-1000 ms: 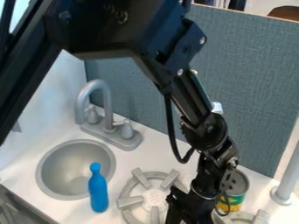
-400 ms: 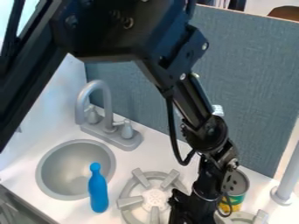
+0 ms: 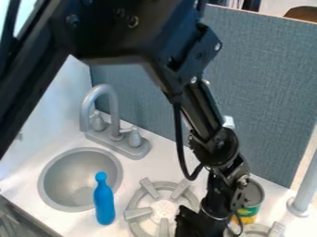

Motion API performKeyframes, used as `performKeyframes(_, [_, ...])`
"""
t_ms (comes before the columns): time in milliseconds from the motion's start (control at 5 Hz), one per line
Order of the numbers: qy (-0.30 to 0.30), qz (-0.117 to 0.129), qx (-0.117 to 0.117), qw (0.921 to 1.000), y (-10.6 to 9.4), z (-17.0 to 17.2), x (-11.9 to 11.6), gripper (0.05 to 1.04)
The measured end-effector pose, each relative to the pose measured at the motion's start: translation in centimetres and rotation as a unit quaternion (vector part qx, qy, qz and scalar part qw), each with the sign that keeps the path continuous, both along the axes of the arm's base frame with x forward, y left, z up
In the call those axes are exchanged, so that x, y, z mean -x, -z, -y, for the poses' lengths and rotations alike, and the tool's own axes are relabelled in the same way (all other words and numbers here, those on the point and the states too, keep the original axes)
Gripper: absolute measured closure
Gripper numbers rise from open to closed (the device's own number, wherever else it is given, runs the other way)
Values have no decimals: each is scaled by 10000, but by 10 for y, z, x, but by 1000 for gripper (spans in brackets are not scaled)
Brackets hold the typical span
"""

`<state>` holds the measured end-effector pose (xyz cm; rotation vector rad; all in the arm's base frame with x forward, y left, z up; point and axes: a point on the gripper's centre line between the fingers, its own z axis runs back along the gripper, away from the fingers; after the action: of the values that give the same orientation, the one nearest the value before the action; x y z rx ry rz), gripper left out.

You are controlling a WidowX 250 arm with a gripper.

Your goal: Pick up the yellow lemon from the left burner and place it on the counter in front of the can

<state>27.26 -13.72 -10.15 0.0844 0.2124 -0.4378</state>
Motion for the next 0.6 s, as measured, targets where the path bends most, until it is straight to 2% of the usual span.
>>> performKeyframes(200, [-14,392,195,9990,-29,2,-5,92])
performKeyframes(400, [39,550,317,9980,-40,1,-2,90])
performKeyframes(600, [-13,811,612,9948,-67,6,-3,89])
